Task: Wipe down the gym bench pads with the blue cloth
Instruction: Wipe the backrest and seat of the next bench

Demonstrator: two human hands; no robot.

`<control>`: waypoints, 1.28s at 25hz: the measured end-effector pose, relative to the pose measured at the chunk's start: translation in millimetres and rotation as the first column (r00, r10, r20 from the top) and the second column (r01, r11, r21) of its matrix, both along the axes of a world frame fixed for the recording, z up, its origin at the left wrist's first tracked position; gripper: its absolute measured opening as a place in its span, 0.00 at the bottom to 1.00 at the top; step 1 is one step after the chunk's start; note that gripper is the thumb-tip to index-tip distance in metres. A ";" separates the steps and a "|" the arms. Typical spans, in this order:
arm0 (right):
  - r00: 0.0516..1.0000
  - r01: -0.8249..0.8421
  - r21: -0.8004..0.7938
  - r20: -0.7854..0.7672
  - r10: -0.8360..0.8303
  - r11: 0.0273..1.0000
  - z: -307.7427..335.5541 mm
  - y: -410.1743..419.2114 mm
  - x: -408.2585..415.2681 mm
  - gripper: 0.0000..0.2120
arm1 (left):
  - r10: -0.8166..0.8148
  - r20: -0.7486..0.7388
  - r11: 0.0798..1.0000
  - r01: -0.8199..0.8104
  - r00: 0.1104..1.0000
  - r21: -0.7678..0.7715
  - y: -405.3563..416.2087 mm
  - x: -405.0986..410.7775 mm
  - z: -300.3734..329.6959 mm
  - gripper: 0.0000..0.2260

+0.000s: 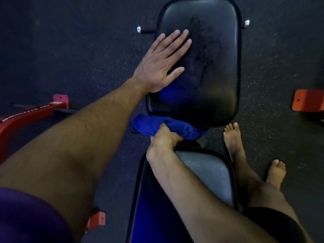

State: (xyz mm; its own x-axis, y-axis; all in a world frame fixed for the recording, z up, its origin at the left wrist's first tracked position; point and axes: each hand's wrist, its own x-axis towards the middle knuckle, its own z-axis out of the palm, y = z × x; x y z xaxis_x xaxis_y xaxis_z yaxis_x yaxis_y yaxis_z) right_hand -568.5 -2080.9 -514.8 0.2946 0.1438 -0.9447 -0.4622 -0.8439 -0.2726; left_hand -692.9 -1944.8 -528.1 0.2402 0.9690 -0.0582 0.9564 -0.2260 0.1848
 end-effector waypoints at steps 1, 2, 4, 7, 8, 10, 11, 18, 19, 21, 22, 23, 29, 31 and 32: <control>0.999 0.035 0.001 -0.014 -0.035 0.999 13.9 9.0 4.9 0.26 | -0.002 0.000 1.000 0.002 1.000 0.003 -1.2 1.9 -0.3 0.28; 0.997 0.078 -0.001 -0.014 -0.078 0.997 22.4 17.0 17.8 0.22 | 0.004 0.002 1.000 -0.004 1.000 0.000 -1.4 2.0 0.1 0.29; 0.988 0.149 0.030 0.023 -0.150 0.988 31.0 33.8 58.6 0.20 | 0.006 0.012 1.000 -0.005 1.000 -0.008 0.4 0.3 1.7 0.29; 0.976 0.207 0.144 0.041 -0.215 0.968 47.8 53.4 108.4 0.25 | 0.013 0.005 1.000 -0.013 1.000 0.007 0.7 2.5 1.6 0.29; 0.980 0.181 0.169 0.053 -0.192 0.969 46.4 53.6 114.3 0.26 | 0.009 0.010 1.000 -0.009 1.000 0.008 0.4 1.4 2.1 0.29; 0.986 0.133 0.167 0.079 -0.148 0.977 39.6 44.8 98.6 0.28 | 0.006 0.009 1.000 -0.007 1.000 0.019 0.1 1.4 1.2 0.29; 0.992 0.090 0.129 0.081 -0.101 0.988 34.6 36.2 82.2 0.29 | 0.007 0.005 1.000 -0.007 1.000 0.021 0.8 2.5 0.3 0.29; 0.986 0.033 0.016 -0.162 -0.030 0.999 35.4 8.0 24.3 0.35 | 0.007 -0.003 1.000 -0.007 1.000 -0.002 1.3 3.3 1.4 0.29; 0.992 0.019 0.022 -0.122 -0.016 1.000 35.4 12.6 43.1 0.34 | 0.010 0.004 1.000 -0.010 1.000 -0.006 1.6 2.4 2.3 0.28; 0.999 0.035 0.042 -0.036 -0.034 0.998 38.5 30.8 88.6 0.31 | 0.021 -0.001 1.000 -0.021 1.000 0.000 0.1 2.2 4.0 0.28; 0.997 0.073 0.064 -0.017 -0.072 0.995 40.4 42.6 112.1 0.29 | 0.024 -0.004 1.000 -0.024 1.000 0.005 0.7 4.6 4.2 0.28; 0.996 0.085 0.089 -0.006 -0.085 0.992 40.5 52.3 131.2 0.28 | 0.020 -0.002 1.000 -0.020 1.000 0.007 1.6 5.9 3.7 0.28; 0.965 -0.234 0.101 0.142 0.219 0.967 47.5 80.5 179.2 0.23 | 0.027 -0.009 0.999 -0.027 1.000 -0.037 6.1 4.2 6.2 0.29; 0.913 -0.375 0.157 0.233 0.334 0.914 56.4 93.7 194.8 0.25 | 0.022 -0.006 0.998 -0.022 1.000 -0.062 6.7 8.4 6.7 0.29; 0.871 -0.471 0.226 0.274 0.408 0.853 65.0 102.3 201.4 0.26 | 0.016 -0.012 0.996 -0.017 1.000 -0.090 5.7 6.7 8.5 0.29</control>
